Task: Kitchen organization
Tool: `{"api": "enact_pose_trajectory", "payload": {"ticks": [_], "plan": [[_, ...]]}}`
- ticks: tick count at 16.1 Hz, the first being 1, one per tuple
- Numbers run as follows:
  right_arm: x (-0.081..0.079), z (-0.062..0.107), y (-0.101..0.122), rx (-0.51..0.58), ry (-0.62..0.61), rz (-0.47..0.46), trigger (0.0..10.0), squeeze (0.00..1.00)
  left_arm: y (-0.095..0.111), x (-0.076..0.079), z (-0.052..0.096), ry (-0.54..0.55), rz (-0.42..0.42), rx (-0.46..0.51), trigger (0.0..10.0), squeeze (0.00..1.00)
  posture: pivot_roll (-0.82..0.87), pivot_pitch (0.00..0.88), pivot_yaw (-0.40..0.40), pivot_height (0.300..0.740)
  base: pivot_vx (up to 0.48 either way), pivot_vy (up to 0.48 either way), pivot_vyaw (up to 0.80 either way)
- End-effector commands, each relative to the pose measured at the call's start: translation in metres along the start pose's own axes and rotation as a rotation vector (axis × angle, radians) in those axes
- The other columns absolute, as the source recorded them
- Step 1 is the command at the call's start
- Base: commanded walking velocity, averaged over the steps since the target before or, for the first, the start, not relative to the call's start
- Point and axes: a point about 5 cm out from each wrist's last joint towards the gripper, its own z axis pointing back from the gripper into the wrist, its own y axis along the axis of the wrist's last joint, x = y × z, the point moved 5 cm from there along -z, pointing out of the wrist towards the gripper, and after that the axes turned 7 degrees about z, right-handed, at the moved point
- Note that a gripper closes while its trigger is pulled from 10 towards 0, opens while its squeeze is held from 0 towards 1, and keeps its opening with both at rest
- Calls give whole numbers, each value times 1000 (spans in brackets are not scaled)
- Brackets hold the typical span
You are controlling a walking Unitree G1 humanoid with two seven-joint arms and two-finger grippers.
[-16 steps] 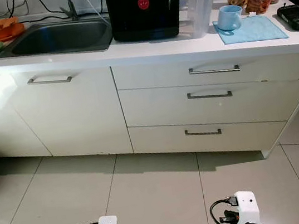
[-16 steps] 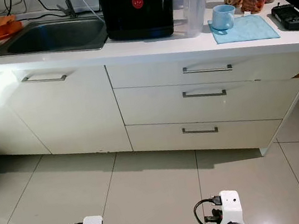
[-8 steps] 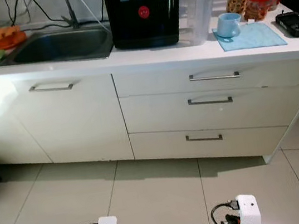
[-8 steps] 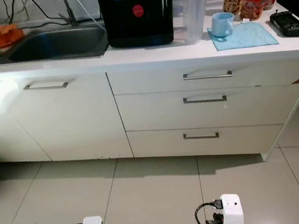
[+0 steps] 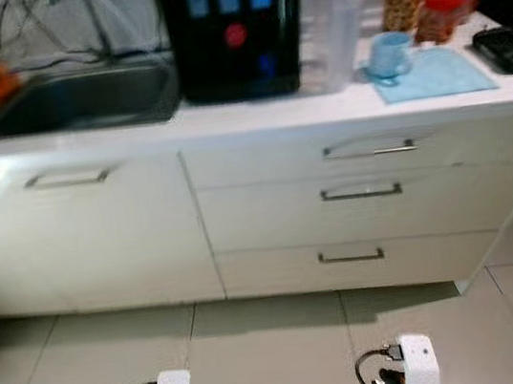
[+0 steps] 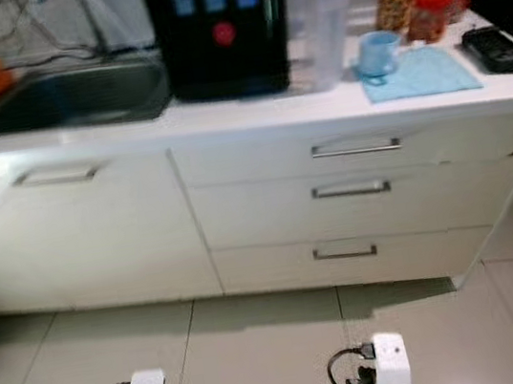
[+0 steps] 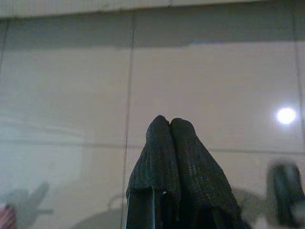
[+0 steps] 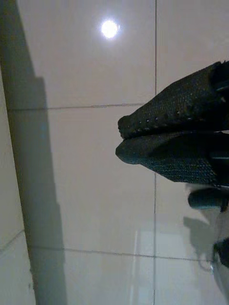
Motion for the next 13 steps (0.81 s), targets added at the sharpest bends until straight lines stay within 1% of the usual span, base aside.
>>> {"api": "enact_pose_trajectory", "payload": {"ticks": [1,5,6,9,13], "plan": [[8,1,1,0,-19,-1,10000,0,-1,9,0,-21,-2,-2,10000,0,-24,0,37,740,465,0,0],[8,1,2,1,-20,-5,10000,0,0,8,0,-22,-8,0,10000,0,-26,0,40,740,469,0,0],[8,1,2,1,-21,-6,10000,0,0,8,0,-15,-18,0,10000,0,-27,0,40,740,0,0,0],[9,1,1,1,-23,-9,10000,0,1,11,-1,-25,-8,6,10000,0,-28,0,40,740,0,0,0],[8,1,2,2,-22,-14,10000,0,0,11,-1,-22,2,-1,10000,0,-25,0,37,740,0,0,0]]}}
